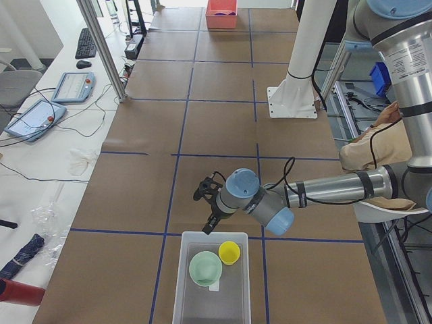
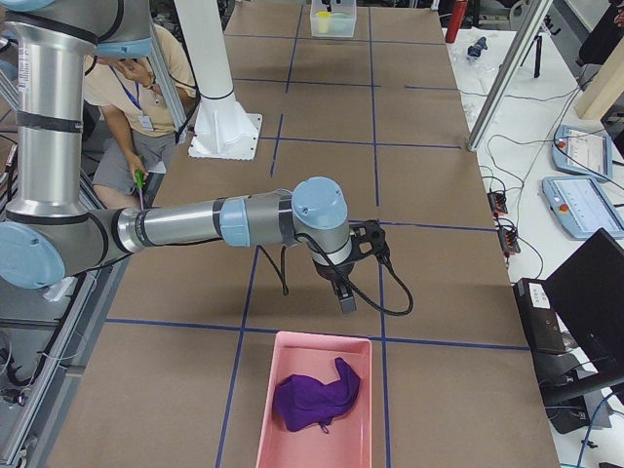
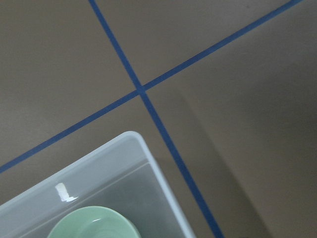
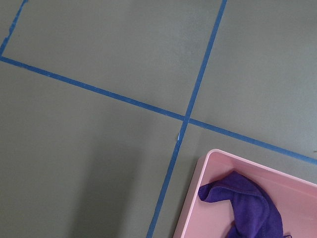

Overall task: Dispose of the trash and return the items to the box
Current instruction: 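Release the green bowl and hold both grippers above the boxes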

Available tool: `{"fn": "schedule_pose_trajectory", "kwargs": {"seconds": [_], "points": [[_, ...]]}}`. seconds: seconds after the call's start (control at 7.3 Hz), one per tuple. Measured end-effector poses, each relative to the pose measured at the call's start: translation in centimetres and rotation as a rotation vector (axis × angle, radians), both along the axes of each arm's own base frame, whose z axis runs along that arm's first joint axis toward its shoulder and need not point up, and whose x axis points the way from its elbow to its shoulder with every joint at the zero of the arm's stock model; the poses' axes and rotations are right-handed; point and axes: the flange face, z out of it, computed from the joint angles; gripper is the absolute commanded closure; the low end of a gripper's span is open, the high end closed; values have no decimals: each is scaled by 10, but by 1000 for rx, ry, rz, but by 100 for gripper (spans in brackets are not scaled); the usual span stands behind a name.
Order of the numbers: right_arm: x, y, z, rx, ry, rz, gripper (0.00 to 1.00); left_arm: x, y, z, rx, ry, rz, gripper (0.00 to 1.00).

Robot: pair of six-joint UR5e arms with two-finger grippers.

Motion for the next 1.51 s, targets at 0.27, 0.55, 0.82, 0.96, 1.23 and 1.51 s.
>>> {"fn": "schedule_pose_trajectory", "kwargs": {"seconds": [0.27, 0.55, 0.82, 0.96, 1.23, 1.51], "points": [[-1, 2, 11, -18, 31, -12, 0, -11, 8, -10, -14, 48, 19, 0], [-7, 13, 40, -72, 115, -38, 0, -27, 10, -4, -74, 48, -21, 0], [-9, 18, 63, -116, 118, -51, 0, -37, 2, 2, -204, 27, -56, 0], [-10, 17, 68, -124, 96, -53, 0, -40, -1, 5, -250, 19, -67, 0], [-13, 14, 66, -139, 60, -53, 0, -43, -3, 15, -331, -45, -75, 0], [-12, 11, 61, -149, 52, -50, 0, -66, -12, 12, -319, -142, -53, 0]]}}
